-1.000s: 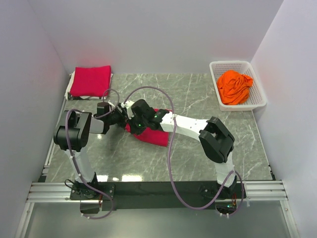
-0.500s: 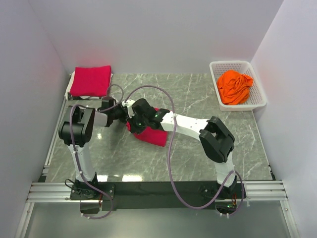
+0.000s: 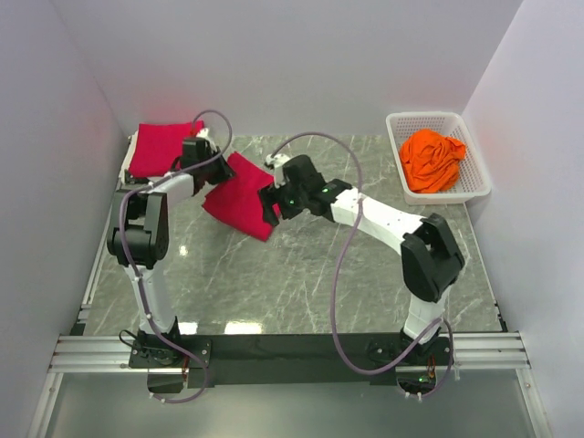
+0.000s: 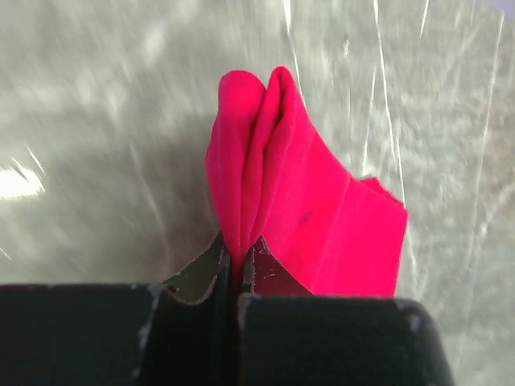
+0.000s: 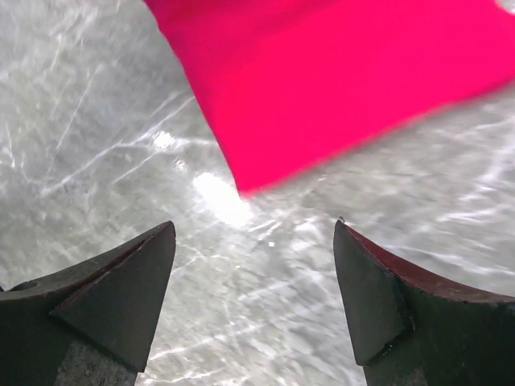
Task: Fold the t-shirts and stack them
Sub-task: Neatly place the folded tshirt to the corner
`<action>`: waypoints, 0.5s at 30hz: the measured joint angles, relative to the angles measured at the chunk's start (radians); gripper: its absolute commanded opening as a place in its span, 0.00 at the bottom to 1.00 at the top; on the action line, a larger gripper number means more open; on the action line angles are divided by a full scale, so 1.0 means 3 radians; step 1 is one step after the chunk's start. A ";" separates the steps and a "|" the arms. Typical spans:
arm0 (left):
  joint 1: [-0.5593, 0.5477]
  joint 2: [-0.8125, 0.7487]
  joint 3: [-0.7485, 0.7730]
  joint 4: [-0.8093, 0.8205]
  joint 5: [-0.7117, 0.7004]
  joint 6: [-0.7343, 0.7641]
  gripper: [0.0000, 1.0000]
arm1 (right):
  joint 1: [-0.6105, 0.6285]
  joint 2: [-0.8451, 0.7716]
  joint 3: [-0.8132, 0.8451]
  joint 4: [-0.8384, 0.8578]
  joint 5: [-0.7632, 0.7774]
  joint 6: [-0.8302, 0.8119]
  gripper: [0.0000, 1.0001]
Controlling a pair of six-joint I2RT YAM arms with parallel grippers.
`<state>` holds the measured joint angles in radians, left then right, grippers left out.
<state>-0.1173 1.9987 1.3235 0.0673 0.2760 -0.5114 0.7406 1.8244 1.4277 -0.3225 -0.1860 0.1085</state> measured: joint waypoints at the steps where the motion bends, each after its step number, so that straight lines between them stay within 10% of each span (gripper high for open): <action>1: 0.0018 0.0025 0.0090 -0.0043 -0.0019 0.0064 0.01 | -0.0041 -0.0055 -0.0009 -0.0001 0.0011 -0.0009 0.86; 15: 0.0348 0.0596 0.1710 -0.0473 -0.0291 0.0740 0.01 | -0.0191 -0.0172 -0.0155 -0.0050 0.0027 -0.0081 0.86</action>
<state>-0.0128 2.1777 1.8366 -0.0746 0.1886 -0.2893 0.6834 1.7729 1.3811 -0.3374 -0.1780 0.0841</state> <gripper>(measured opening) 0.059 0.855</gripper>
